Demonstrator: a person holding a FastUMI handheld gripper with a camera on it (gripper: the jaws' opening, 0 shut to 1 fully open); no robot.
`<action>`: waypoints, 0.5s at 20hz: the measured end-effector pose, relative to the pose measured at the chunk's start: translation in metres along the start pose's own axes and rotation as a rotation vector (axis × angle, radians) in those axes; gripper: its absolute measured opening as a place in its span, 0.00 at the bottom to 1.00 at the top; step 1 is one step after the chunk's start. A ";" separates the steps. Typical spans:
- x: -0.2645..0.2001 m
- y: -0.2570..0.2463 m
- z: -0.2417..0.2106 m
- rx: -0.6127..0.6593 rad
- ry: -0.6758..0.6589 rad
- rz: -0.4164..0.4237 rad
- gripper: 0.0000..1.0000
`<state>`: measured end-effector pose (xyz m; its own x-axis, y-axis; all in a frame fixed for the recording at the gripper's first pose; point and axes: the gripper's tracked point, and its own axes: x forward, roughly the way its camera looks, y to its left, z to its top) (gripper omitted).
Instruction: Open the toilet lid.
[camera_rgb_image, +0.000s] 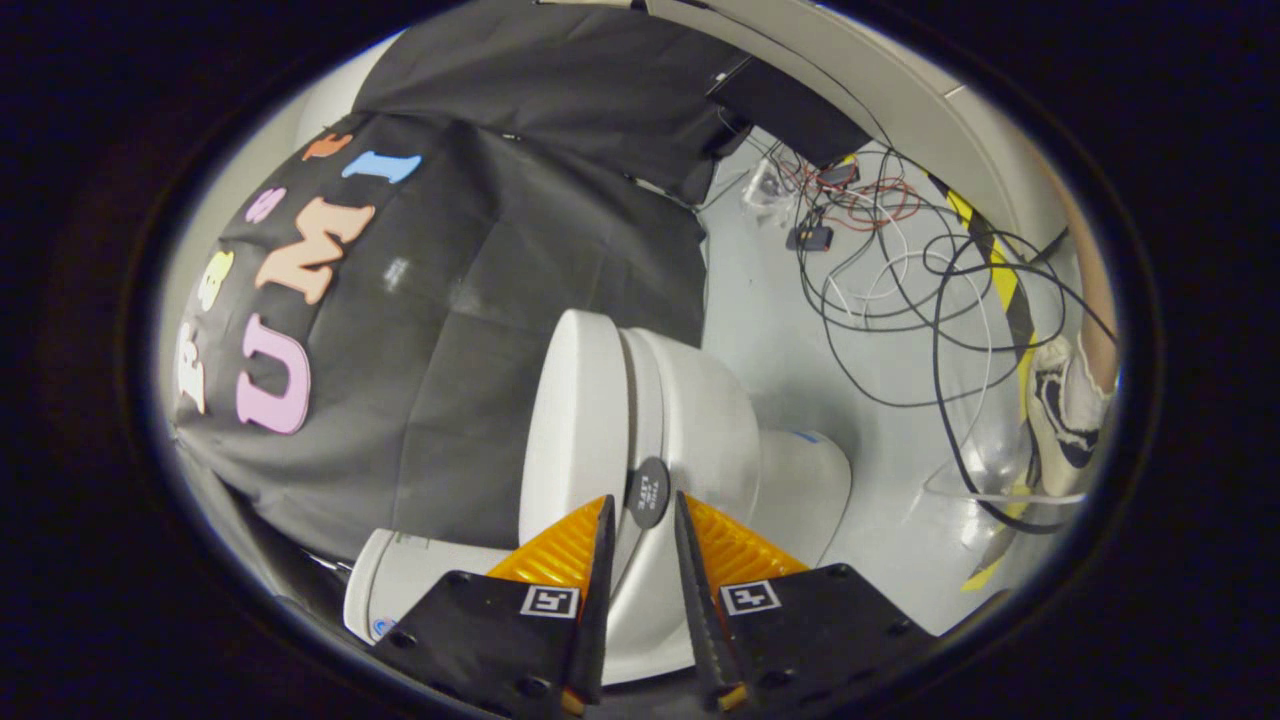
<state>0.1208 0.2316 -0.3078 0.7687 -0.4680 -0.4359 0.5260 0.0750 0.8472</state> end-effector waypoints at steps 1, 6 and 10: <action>0.002 0.001 -0.002 0.004 0.010 0.006 0.37; 0.014 0.004 0.009 0.088 0.004 0.052 0.37; 0.019 0.007 0.018 0.144 -0.016 0.078 0.37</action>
<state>0.1330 0.2074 -0.3050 0.7987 -0.4800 -0.3628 0.4061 -0.0149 0.9137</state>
